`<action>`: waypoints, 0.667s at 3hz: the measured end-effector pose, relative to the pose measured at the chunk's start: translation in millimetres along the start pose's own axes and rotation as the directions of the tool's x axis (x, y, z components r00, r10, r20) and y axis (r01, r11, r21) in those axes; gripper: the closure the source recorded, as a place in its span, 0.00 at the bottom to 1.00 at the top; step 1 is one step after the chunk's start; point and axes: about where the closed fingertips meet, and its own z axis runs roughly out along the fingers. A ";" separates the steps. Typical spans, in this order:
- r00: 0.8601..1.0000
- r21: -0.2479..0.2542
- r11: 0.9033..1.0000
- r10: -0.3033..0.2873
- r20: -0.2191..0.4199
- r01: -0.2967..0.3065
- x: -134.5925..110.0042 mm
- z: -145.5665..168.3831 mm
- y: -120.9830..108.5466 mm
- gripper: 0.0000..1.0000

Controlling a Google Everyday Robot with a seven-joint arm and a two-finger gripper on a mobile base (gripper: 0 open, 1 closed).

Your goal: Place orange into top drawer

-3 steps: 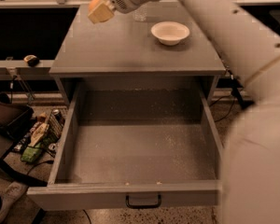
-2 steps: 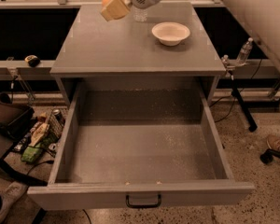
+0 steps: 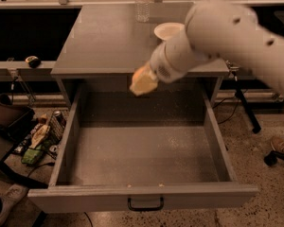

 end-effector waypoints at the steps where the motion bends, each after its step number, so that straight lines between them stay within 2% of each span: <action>1: 0.996 -0.058 0.997 0.041 -0.079 -0.046 74.0 49.2 31.6 1.00; 2: 0.991 -0.090 0.990 0.097 -0.089 -0.105 143.0 91.8 63.7 1.00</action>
Offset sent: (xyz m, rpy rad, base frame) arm -0.0640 -0.0484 -0.2790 0.0803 0.1656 -0.1036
